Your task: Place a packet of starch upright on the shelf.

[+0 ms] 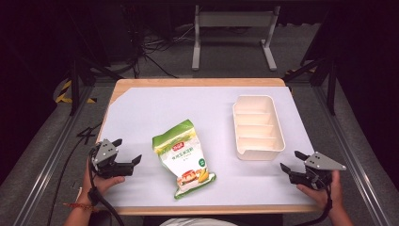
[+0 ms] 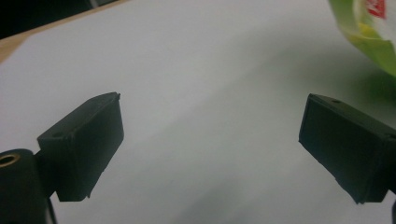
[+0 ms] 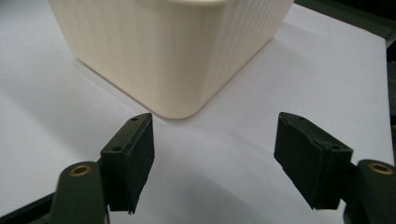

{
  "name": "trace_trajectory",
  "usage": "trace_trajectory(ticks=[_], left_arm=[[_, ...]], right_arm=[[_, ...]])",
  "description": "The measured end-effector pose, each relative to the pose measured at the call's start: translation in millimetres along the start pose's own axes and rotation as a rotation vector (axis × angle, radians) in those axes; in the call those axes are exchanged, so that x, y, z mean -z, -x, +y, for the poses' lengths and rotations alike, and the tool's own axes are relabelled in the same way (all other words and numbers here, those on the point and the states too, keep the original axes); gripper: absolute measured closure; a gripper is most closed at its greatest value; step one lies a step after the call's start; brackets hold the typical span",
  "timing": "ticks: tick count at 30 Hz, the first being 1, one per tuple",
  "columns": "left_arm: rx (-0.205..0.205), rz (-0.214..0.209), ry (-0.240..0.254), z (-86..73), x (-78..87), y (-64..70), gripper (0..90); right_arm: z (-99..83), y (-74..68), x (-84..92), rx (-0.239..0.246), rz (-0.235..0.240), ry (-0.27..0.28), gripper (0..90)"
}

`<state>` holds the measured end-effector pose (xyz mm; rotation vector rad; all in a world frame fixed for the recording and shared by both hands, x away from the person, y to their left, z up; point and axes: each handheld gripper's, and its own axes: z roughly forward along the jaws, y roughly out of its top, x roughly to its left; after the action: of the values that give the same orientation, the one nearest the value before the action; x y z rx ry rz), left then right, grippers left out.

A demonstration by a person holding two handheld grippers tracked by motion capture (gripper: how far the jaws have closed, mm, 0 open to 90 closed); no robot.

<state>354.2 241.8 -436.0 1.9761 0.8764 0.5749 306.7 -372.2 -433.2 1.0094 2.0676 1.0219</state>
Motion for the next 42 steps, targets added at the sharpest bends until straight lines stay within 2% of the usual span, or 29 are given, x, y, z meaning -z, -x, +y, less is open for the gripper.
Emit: trace_trajectory(ticks=[2,8,9,10,11,14,18,19,20,23,27,29,32,33,34,36,39,42], left_arm=[[-0.022,-0.035,-0.011,2.2,-2.5,2.7,6.9],[-0.025,-0.063,-0.014,6.6,-1.6,7.7,7.3],[-0.025,-0.052,-0.028,8.1,-1.4,8.5,7.3],[-0.032,-0.022,-0.062,10.4,-1.7,10.1,7.7],[-0.049,-0.017,-0.068,12.4,-1.8,11.6,8.2],[-0.054,-0.074,-0.043,23.4,0.8,12.8,8.2],[-0.061,-0.105,-0.031,35.0,-0.9,12.7,7.8],[-0.06,-0.122,-0.016,43.0,-4.3,11.6,7.7],[-0.06,-0.122,-0.016,43.0,-4.3,11.6,7.6],[-0.047,-0.184,0.004,57.2,-11.2,12.4,7.2],[-0.075,-0.212,0.001,72.9,-23.0,16.0,6.3],[-0.073,-0.227,-0.008,77.9,-29.5,16.6,6.2],[-0.078,-0.245,-0.039,83.5,-41.6,16.5,5.6],[-0.078,-0.265,-0.07,85.3,-51.5,15.6,5.5],[-0.078,-0.265,-0.07,85.3,-51.5,15.6,5.4],[-0.08,-0.283,-0.1,85.5,-61.9,13.6,5.4],[-0.073,-0.33,-0.148,84.2,-76.3,11.3,5.6],[-0.074,-0.407,-0.19,83.8,-86.7,14.7,8.3]], right_arm=[[-1.1,0.7,0.4,-0.005,-0.006,0.0,27.3],[-0.3,-0.7,-1.8,0.002,-0.007,-0.015,27.3],[-0.4,-1.3,-2.3,0.008,-0.005,-0.019,27.3],[-0.5,-2.0,-2.8,0.013,-0.006,-0.025,27.3],[-0.5,-2.6,-3.1,0.012,-0.006,-0.028,27.3],[0.3,-3.7,-3.6,0.014,-0.002,-0.033,27.3],[-0.1,-4.3,-4.7,0.014,0.002,-0.041,27.3],[-0.6,-4.2,-4.9,0.013,0.004,-0.042,27.3],[-0.8,-4.1,-5.1,0.013,0.005,-0.043,27.3],[-1.2,-3.9,-5.5,0.015,0.001,-0.045,27.2],[-1.0,-4.1,-5.4,0.016,0.003,-0.044,27.2],[-1.3,-3.9,-5.8,0.015,0.006,-0.045,27.1],[-1.6,-3.7,-6.3,0.014,0.009,-0.048,27.0],[-1.8,-3.8,-6.4,0.014,0.012,-0.049,27.0],[-1.8,-3.8,-6.4,0.014,0.012,-0.049,27.0],[-1.8,-3.9,-7.3,0.015,0.015,-0.054,27.0],[-2.0,-4.2,-8.8,0.018,0.021,-0.061,26.8],[-2.5,-4.1,-9.8,0.019,0.025,-0.069,26.9]])
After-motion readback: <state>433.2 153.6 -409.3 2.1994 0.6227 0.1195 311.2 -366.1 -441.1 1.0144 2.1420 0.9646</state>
